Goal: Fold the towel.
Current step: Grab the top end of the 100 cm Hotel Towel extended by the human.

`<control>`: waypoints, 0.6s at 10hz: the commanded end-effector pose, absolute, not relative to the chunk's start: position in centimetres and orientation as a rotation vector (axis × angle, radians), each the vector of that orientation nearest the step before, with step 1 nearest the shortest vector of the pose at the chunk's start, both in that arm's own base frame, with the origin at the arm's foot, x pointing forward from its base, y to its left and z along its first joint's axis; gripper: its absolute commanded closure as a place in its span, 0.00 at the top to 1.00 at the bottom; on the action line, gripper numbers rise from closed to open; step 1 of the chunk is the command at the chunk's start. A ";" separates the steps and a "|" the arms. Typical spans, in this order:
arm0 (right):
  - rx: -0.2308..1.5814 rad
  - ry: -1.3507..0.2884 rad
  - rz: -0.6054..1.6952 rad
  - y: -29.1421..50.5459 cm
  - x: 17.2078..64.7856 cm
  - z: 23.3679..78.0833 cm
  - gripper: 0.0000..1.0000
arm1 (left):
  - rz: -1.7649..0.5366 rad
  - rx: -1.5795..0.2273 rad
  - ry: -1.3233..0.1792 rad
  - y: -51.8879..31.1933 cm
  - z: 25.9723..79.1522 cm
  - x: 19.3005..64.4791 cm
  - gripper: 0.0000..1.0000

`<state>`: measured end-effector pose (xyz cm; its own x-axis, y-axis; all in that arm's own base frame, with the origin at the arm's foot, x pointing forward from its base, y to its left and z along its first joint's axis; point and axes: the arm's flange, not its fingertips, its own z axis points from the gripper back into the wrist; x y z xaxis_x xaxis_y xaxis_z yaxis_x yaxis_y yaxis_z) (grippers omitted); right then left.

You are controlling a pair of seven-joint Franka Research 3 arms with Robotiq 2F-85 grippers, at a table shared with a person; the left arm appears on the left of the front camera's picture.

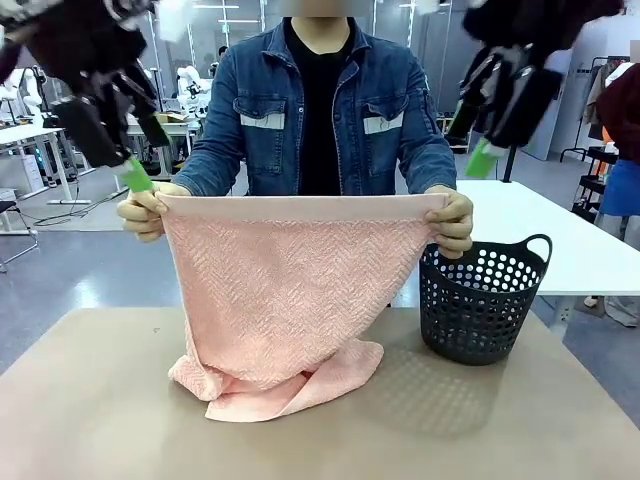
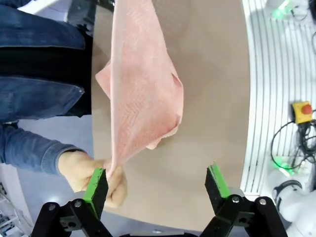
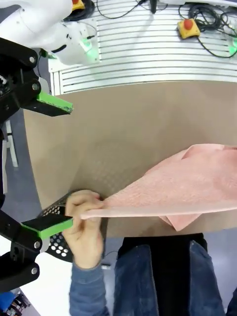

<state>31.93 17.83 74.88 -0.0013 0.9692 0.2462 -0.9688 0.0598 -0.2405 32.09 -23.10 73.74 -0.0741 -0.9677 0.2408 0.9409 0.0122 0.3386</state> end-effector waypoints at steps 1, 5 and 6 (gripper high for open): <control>-0.023 -0.355 1.514 19.8 33.7 74.6 1.00 | -1.568 0.136 -0.426 -24.2 73.9 33.9 1.00; -0.059 -0.314 1.574 22.8 37.8 72.6 1.00 | -1.587 0.174 -0.404 -26.6 73.3 37.4 1.00; -0.058 -0.314 1.554 23.2 38.4 72.1 1.00 | -1.591 0.178 -0.390 -26.9 73.0 38.2 1.00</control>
